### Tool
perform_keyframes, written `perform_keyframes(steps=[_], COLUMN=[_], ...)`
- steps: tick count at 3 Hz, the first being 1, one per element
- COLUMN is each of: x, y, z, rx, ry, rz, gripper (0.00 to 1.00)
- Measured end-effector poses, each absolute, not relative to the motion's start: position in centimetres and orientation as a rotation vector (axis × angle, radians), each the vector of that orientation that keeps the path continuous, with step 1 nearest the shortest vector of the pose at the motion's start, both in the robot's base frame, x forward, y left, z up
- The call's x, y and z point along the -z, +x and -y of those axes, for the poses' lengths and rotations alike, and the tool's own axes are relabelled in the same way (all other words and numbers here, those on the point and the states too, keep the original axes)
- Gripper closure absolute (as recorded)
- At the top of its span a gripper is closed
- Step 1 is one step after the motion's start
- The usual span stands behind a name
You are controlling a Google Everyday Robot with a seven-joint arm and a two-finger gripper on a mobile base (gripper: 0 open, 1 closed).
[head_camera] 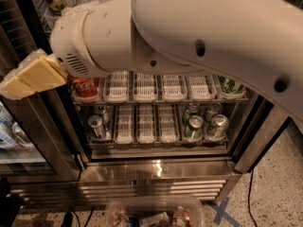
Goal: Pick 7up can from top shelf of fridge
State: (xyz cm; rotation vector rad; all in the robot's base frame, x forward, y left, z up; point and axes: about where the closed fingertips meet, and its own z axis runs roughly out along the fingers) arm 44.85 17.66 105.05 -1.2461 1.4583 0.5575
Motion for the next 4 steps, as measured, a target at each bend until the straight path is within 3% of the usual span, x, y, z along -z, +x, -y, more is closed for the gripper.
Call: perform_keyframes(steps=[2,4], x=[-105.5,-106.5], y=[44.7,45.6], z=[-19.4,-19.1], rx=[-0.576,-0.461], ry=[-1.180,-0.992], rz=[-1.444,-1.457], gripper=[0.00,0.00])
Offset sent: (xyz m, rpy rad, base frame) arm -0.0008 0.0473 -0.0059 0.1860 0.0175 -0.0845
